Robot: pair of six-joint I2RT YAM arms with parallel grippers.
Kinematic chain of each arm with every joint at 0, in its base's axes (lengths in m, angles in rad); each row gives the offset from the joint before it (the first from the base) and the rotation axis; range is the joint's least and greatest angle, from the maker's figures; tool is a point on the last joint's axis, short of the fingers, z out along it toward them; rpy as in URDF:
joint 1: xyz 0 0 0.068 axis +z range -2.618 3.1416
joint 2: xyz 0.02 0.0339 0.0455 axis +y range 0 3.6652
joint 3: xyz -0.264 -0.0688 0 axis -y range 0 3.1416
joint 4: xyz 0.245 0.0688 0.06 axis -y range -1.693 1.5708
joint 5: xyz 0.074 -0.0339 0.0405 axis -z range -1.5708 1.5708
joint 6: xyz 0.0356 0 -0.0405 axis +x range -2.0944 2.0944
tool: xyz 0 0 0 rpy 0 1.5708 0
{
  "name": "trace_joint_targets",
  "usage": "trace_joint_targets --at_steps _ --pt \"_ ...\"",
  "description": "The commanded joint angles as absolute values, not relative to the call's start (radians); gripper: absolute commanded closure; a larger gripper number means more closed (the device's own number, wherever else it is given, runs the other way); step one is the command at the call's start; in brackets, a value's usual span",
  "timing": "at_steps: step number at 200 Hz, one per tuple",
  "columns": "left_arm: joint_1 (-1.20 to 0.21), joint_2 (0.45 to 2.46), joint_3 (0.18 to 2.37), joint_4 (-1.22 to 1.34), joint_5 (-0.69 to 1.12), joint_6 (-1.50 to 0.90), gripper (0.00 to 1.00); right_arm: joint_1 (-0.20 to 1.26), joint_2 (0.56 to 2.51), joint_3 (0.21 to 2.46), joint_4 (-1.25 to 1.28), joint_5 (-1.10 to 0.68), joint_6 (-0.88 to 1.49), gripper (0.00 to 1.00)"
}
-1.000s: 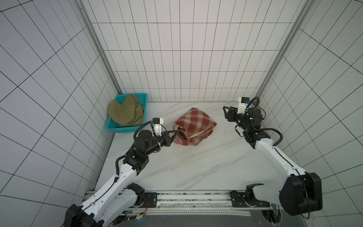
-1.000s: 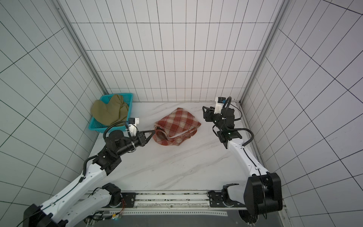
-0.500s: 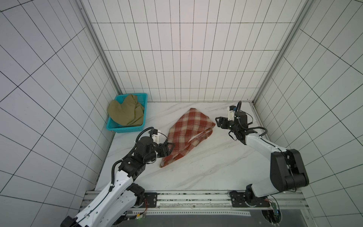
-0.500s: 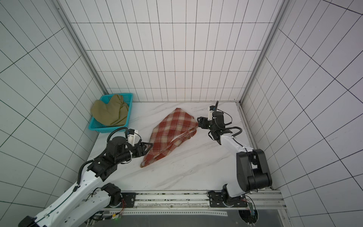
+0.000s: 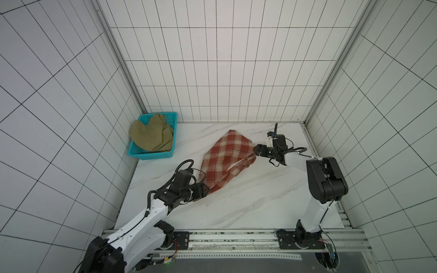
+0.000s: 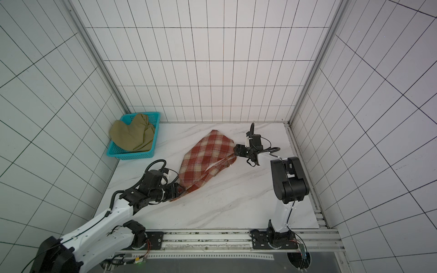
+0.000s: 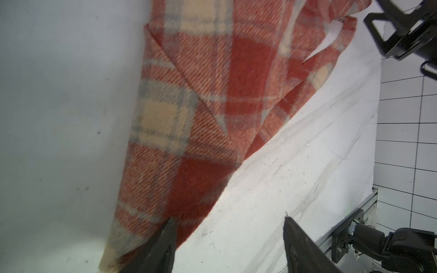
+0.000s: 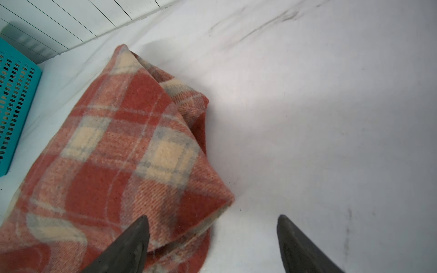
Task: Fold and stack skirts
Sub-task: Place the skirt at the center of the table, then flatten out the skirt at the center of the table.
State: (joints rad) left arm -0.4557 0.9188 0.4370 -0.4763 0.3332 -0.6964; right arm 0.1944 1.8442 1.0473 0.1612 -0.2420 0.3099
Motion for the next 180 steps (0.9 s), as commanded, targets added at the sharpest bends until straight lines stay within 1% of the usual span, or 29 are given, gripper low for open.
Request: trace_joint_targets --at_steps 1,25,47,80,99,102,109,118,119,121,123,132,140,145,148,166,180 --pt "-0.457 0.924 0.402 -0.45 0.32 -0.715 0.29 0.19 1.863 1.14 0.177 -0.292 0.311 0.16" --pt "-0.457 0.959 0.378 -0.4 0.314 -0.73 0.29 0.19 1.896 1.165 0.186 -0.321 0.329 0.16" --pt "-0.457 1.01 0.384 -0.37 0.296 -0.716 0.33 0.192 1.918 1.181 0.199 -0.333 0.342 0.18" --pt "-0.457 1.068 0.383 -0.337 0.291 -0.708 0.34 0.195 1.95 1.202 0.209 -0.35 0.353 0.2" --pt "-0.457 1.085 0.384 -0.336 0.256 -0.701 0.36 0.198 1.963 1.207 0.224 -0.358 0.358 0.26" --pt "-0.457 1.087 0.385 -0.335 0.252 -0.7 0.38 0.198 1.964 1.208 0.227 -0.362 0.359 0.28" --pt "-0.457 1.095 0.386 -0.331 0.24 -0.701 0.41 0.199 1.969 1.212 0.233 -0.367 0.36 0.37" --pt "-0.456 1.108 0.389 -0.324 0.229 -0.701 0.5 0.199 1.977 1.22 0.232 -0.372 0.363 0.5" --pt "-0.456 1.109 0.39 -0.325 0.228 -0.701 0.51 0.199 1.977 1.22 0.233 -0.372 0.363 0.5" --pt "-0.456 1.111 0.392 -0.323 0.225 -0.7 0.53 0.201 1.979 1.222 0.233 -0.373 0.365 0.53" --pt "-0.456 1.115 0.392 -0.321 0.224 -0.7 0.55 0.2 1.98 1.224 0.233 -0.374 0.366 0.58" --pt "-0.456 1.127 0.398 -0.312 0.217 -0.699 0.64 0.201 1.977 1.23 0.233 -0.372 0.371 0.74" --pt "-0.454 1.14 0.407 -0.308 0.209 -0.699 0.72 0.202 1.971 1.233 0.232 -0.359 0.374 0.91" --pt "-0.453 1.15 0.414 -0.307 0.206 -0.698 0.76 0.202 1.964 1.236 0.233 -0.354 0.374 1.0" --pt "-0.452 1.155 0.418 -0.306 0.204 -0.695 0.78 0.202 1.959 1.237 0.234 -0.351 0.373 1.0" --pt "-0.445 1.186 0.445 -0.305 0.198 -0.679 1.0 0.203 1.922 1.255 0.223 -0.35 0.361 1.0" --pt "-0.432 1.203 0.464 -0.303 0.197 -0.666 1.0 0.202 1.887 1.279 0.199 -0.347 0.351 1.0"
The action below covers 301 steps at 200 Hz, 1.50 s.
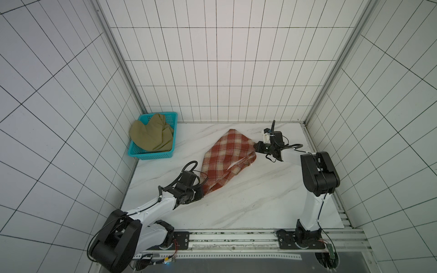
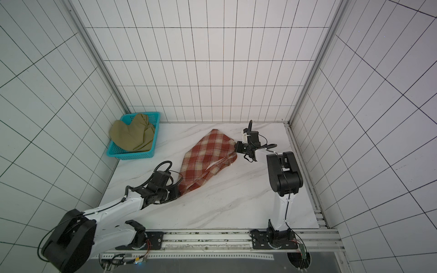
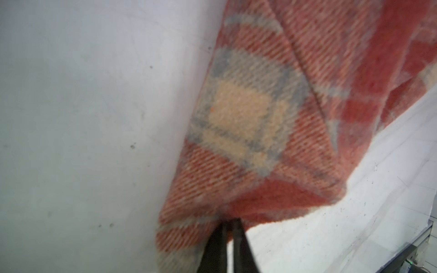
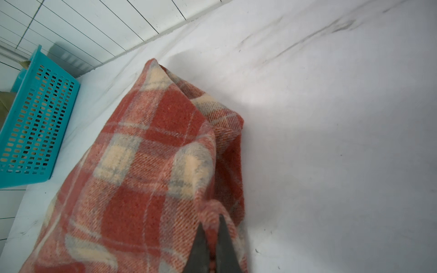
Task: Fold and stack skirts
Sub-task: Flatten out the skirt at the center of the table.
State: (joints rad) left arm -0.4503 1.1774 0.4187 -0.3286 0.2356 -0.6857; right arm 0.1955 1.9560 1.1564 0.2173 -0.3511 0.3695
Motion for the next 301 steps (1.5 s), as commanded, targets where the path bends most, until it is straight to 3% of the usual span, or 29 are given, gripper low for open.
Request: trace_joint_targets --at_steps 1,60,78,90,98,143,207,301 --pt "-0.432 1.204 0.464 -0.302 0.198 -0.665 1.0 0.202 1.885 1.281 0.198 -0.346 0.35 1.0" --pt "-0.345 1.197 0.513 -0.301 0.244 -0.592 1.0 0.202 1.742 1.447 0.051 -0.381 0.325 1.0" --pt "-0.345 1.16 0.499 -0.286 0.264 -0.591 0.63 0.202 1.703 1.48 0.043 -0.406 0.332 1.0" --pt "-0.345 1.135 0.483 -0.275 0.274 -0.593 0.48 0.202 1.687 1.49 0.041 -0.422 0.342 1.0" --pt "-0.345 1.124 0.474 -0.273 0.272 -0.595 0.44 0.204 1.679 1.497 0.04 -0.434 0.347 1.0" --pt "-0.345 1.144 0.451 -0.221 0.24 -0.612 0.43 0.202 1.664 1.506 0.046 -0.491 0.388 1.0" --pt "-0.297 1.262 0.504 0.0 0.182 -0.709 0.32 0.202 1.629 1.485 0.035 -0.505 0.382 1.0" --pt "-0.24 1.579 0.693 0.086 0.251 -0.649 0.43 0.201 1.624 1.491 0.022 -0.515 0.377 1.0"
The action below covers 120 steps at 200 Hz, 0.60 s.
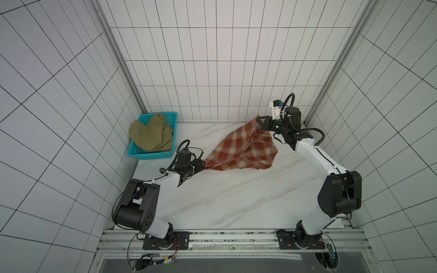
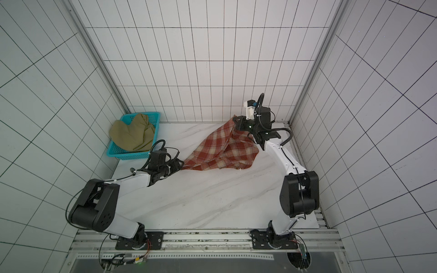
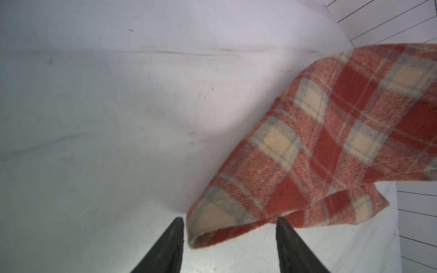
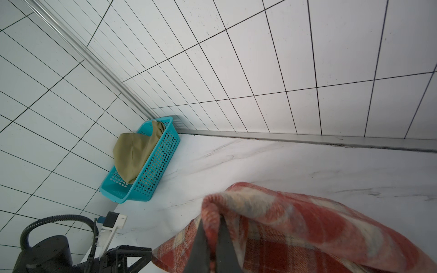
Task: Fold and stack skirts
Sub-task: Flatten out the skirt at the center of the table.
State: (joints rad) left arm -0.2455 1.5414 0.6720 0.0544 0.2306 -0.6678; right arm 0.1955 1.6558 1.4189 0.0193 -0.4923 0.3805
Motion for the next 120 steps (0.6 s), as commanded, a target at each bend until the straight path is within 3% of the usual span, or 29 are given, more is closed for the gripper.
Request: trace_joint_targets --at_steps 1,44,70,98,120 --pt "-0.24 1.579 0.692 0.087 0.251 -0.648 0.43 0.201 1.624 1.491 0.022 -0.515 0.376 1.0" --pt "-0.235 1.617 0.693 0.093 0.251 -0.633 0.49 0.201 1.635 1.504 0.021 -0.523 0.379 1.0" --pt "-0.233 1.646 0.695 0.105 0.261 -0.633 0.66 0.201 1.641 1.509 0.019 -0.525 0.38 1.0" --pt "-0.23 1.659 0.696 0.122 0.251 -0.636 1.0 0.201 1.642 1.508 0.015 -0.523 0.38 1.0" --pt "-0.218 1.632 0.721 0.111 0.255 -0.635 1.0 0.197 1.634 1.529 -0.001 -0.525 0.366 1.0"
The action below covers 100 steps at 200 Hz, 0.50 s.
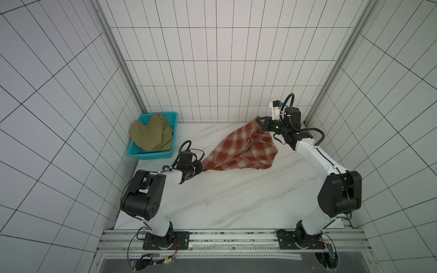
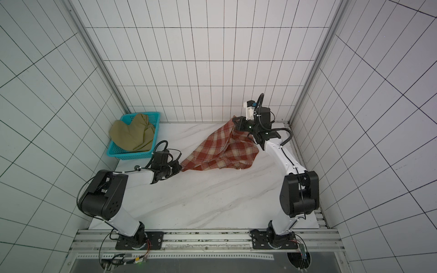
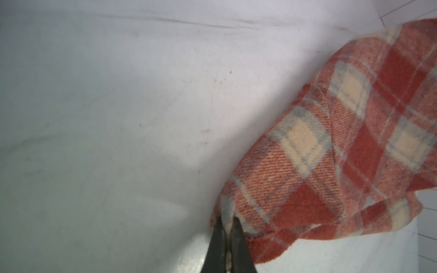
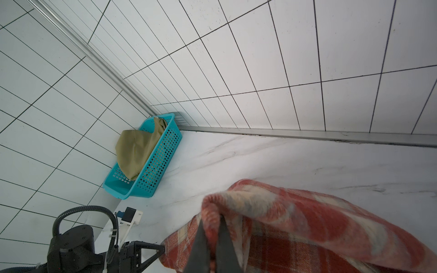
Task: Fold and stack skirts
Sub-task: Flatten out the skirt at the center of the table.
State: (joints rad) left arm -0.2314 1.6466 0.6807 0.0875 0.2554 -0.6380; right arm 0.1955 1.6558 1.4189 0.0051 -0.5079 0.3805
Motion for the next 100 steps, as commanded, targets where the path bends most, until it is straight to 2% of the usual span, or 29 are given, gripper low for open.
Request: trace_joint_targets --at_steps 1,28,63,100 --pt "-0.218 1.629 0.722 0.108 0.254 -0.633 1.0 0.197 1.633 1.531 -0.001 -0.525 0.366 1.0" --pt "-0.176 1.532 0.822 0.0 0.195 -0.594 1.0 0.142 1.617 1.578 -0.006 -0.57 0.371 1.0" --pt "-0.083 1.422 1.022 -0.125 0.232 -0.551 1.0 0.035 1.562 1.598 -0.009 -0.577 0.406 1.0" --pt "-0.025 1.307 1.126 -0.121 0.252 -0.558 1.0 -0.009 1.48 1.595 -0.044 -0.568 0.381 1.0"
